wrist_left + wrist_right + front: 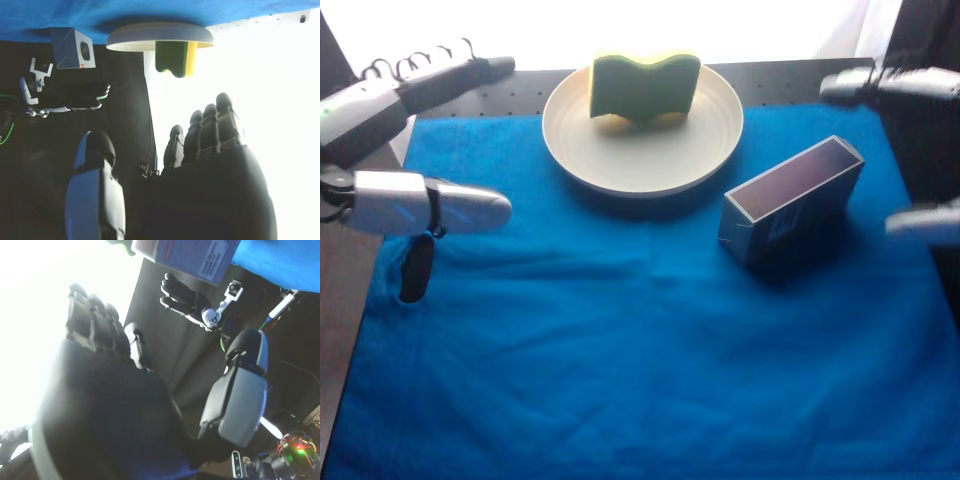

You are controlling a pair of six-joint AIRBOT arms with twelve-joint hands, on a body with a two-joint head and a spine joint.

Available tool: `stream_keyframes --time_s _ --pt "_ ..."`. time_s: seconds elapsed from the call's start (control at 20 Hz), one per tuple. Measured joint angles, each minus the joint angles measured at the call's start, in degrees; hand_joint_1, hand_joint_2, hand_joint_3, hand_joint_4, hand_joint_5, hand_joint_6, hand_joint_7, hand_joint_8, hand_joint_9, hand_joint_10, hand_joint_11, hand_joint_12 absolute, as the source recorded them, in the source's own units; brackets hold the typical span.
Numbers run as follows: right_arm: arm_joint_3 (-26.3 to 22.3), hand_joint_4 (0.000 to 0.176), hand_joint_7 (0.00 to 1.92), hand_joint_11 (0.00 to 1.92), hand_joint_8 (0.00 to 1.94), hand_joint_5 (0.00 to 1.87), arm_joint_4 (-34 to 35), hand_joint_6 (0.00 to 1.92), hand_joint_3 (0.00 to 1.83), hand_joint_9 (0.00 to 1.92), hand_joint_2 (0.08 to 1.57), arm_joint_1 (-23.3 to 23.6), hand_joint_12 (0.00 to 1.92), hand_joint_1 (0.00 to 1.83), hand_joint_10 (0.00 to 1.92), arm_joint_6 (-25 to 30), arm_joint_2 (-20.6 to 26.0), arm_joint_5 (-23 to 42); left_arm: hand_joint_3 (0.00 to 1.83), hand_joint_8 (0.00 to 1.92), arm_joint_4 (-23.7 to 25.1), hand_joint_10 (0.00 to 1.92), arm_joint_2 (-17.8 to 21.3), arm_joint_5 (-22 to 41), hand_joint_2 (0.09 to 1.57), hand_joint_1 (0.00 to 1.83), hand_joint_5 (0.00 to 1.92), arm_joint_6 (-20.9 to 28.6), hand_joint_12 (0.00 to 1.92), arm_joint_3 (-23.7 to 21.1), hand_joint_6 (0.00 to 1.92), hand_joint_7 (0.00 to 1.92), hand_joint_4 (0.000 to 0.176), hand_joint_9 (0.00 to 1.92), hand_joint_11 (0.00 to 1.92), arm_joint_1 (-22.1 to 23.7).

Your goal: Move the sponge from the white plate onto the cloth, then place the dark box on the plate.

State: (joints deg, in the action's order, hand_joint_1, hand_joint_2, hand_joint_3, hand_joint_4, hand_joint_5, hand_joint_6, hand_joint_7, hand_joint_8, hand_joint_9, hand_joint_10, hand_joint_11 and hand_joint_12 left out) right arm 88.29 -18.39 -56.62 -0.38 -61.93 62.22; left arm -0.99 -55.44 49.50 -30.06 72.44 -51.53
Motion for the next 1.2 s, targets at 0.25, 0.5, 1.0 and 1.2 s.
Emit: stream_keyframes --time_s 0.25,0.5,1.0,1.2 --pt "0.7 0.087 0.26 0.18 0.00 0.27 -0.5 0.00 0.00 0.21 1.15 0.0 0.14 0.99 0.00 0.2 -0.4 -0.2 0.00 0.00 6.6 0.01 -6.6 -6.5 1.03 0.73 0.04 0.0 0.03 8.2 0.00 0.07 0.157 0.12 0.04 13.2" --pt "2.1 0.087 0.26 0.14 0.00 0.28 -2.3 0.00 0.01 0.20 1.17 1.4 0.12 0.94 0.00 0.2 -1.9 -0.6 0.01 0.01 13.6 0.01 -16.8 -15.7 1.01 0.80 0.08 0.2 0.01 18.0 0.00 0.05 0.176 0.06 0.02 22.8" --pt "3.2 0.173 0.02 0.00 0.00 0.02 -4.7 0.00 0.00 0.01 1.05 1.7 0.00 1.07 0.00 0.2 -2.8 -0.8 0.00 0.00 22.9 0.01 -29.8 -36.2 0.96 0.86 0.33 0.1 0.78 33.2 0.00 0.43 0.087 0.44 0.02 28.3" --pt "3.2 0.176 0.00 0.00 0.00 0.00 -5.0 0.00 0.00 0.00 1.02 2.3 0.00 0.99 0.00 0.2 -2.8 -0.5 0.00 0.00 23.1 0.01 -30.9 -37.2 1.00 0.91 0.42 0.1 0.88 35.4 0.00 0.56 0.035 0.60 0.13 28.4"
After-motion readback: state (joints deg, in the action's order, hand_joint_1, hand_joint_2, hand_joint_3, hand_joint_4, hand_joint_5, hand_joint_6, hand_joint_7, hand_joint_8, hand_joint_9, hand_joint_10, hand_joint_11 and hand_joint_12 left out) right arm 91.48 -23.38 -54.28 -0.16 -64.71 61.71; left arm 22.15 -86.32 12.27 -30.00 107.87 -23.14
